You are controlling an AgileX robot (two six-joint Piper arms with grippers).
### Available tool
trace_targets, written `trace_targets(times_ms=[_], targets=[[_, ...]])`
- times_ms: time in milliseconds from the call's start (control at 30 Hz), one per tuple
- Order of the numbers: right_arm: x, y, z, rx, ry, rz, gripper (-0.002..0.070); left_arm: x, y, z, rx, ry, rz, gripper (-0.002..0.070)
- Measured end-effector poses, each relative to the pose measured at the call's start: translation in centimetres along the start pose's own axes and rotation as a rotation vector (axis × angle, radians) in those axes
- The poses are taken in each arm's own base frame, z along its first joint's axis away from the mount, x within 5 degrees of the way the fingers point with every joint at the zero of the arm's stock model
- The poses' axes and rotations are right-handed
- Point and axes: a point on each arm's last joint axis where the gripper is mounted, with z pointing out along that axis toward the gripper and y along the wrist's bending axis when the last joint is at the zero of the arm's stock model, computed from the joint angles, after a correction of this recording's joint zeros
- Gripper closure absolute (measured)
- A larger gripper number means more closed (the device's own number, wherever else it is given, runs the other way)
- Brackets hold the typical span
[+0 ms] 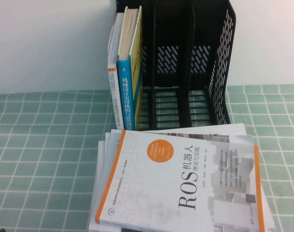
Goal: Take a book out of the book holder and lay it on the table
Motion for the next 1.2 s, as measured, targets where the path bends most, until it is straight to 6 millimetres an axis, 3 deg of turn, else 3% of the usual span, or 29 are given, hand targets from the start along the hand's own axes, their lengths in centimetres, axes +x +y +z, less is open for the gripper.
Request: trace_targets(times_ms=[200,467,1200], targets=[[2.9,-0.4,-0.3,0.177,-0.004,0.056,0.0678,0.0,0.0,0.0,0.0,0.0,0.0,0.0676],[7.8,0.4,0.5,0.173,0.221,0.131,0.0678,0.0,0.0,0.0,0.0,0.0,-0.003,0.0676],[7.9,0.3,0.5,0.176,0.232,0.06,0.0678,0.0,0.0,0.0,0.0,0.0,-0.005,0.0676]])
